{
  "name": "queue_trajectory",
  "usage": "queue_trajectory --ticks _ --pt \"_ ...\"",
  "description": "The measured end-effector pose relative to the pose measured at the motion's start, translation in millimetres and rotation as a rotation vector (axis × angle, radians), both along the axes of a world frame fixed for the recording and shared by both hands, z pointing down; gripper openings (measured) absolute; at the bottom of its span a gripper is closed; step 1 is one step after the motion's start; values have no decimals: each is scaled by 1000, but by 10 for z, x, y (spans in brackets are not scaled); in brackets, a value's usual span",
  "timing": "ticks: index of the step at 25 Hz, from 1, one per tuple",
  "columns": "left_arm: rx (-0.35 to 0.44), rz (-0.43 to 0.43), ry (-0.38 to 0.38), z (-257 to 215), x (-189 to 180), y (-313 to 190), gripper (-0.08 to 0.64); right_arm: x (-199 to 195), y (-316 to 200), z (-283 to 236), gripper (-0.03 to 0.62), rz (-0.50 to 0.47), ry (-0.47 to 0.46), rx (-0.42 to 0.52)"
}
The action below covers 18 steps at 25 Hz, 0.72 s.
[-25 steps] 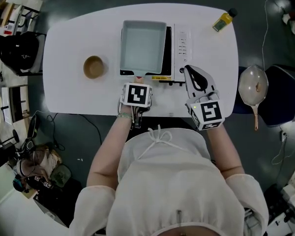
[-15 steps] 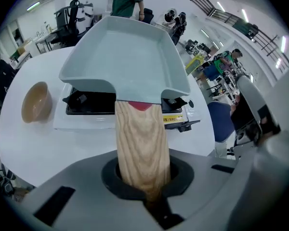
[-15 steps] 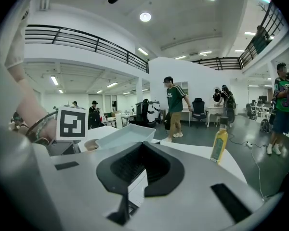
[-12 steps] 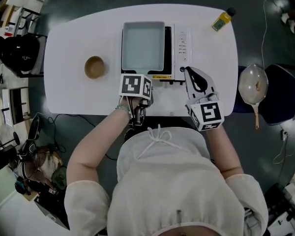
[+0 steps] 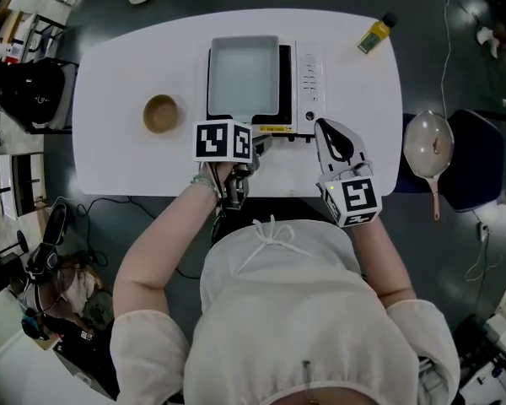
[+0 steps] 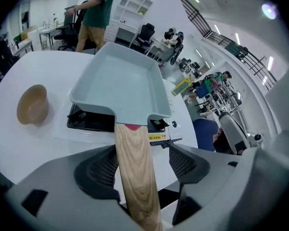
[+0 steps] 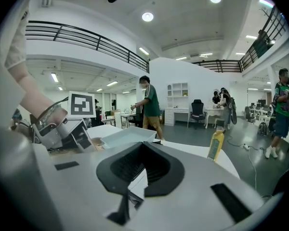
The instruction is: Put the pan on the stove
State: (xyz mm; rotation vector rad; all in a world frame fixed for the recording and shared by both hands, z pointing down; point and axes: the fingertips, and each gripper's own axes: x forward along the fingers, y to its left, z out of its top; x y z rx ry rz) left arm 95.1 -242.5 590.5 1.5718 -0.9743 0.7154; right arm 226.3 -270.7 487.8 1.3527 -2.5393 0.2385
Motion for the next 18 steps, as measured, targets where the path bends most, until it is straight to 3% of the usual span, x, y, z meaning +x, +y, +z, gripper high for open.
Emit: queue_trajectory --ticks 7,12,16,18 --pt "199 4 -65 -389 -141 -20 336 -36 140 -72 6 -3 24 25" --pt "270 7 -65 -652 -261 57 320 -146 302 -258 6 27 42 65" --pt "388 -27 -146 -896 -508 82 151 -251 494 -407 6 50 75 106" --pt "441 -31 -169 -1018 -590 101 110 -286 590 -464 6 61 89 122"
